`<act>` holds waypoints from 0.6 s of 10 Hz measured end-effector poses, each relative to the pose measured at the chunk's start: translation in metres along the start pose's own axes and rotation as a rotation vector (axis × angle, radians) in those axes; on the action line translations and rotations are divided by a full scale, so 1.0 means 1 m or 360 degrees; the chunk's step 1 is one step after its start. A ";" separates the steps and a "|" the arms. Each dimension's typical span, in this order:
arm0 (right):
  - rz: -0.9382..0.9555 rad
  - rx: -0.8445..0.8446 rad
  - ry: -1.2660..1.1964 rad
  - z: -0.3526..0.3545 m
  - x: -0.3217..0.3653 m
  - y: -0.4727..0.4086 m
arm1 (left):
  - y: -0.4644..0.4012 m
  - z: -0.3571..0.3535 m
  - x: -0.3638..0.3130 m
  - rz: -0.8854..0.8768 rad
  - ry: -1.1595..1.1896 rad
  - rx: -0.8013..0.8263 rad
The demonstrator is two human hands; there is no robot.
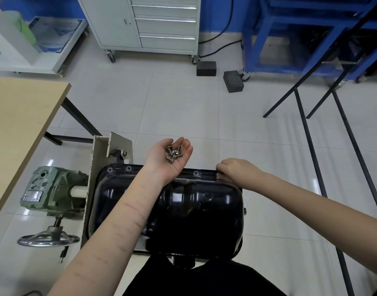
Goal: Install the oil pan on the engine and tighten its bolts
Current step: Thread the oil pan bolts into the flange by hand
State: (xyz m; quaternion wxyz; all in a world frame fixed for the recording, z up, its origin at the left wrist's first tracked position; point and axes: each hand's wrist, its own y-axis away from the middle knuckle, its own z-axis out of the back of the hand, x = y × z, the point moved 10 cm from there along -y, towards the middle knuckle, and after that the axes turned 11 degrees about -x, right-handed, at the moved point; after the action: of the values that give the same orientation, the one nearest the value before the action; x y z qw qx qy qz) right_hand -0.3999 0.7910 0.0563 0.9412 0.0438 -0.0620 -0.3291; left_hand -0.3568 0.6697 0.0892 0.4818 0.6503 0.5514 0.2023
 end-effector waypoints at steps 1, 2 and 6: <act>-0.0015 0.0008 -0.0188 0.001 0.002 0.002 | 0.000 0.000 0.000 0.0000 0.0003 0.0002; -0.0052 0.0063 -0.0273 0.001 0.001 0.004 | 0.000 0.000 0.000 -0.0002 0.0008 0.0002; -0.0281 -0.0057 -0.0115 0.023 -0.009 -0.001 | 0.001 -0.002 0.001 -0.0001 -0.0039 0.0058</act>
State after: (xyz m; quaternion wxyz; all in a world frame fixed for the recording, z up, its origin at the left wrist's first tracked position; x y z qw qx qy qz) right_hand -0.4110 0.7949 0.0783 0.9064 0.0205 -0.0859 -0.4131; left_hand -0.3575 0.6715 0.0910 0.4767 0.6613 0.5492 0.1840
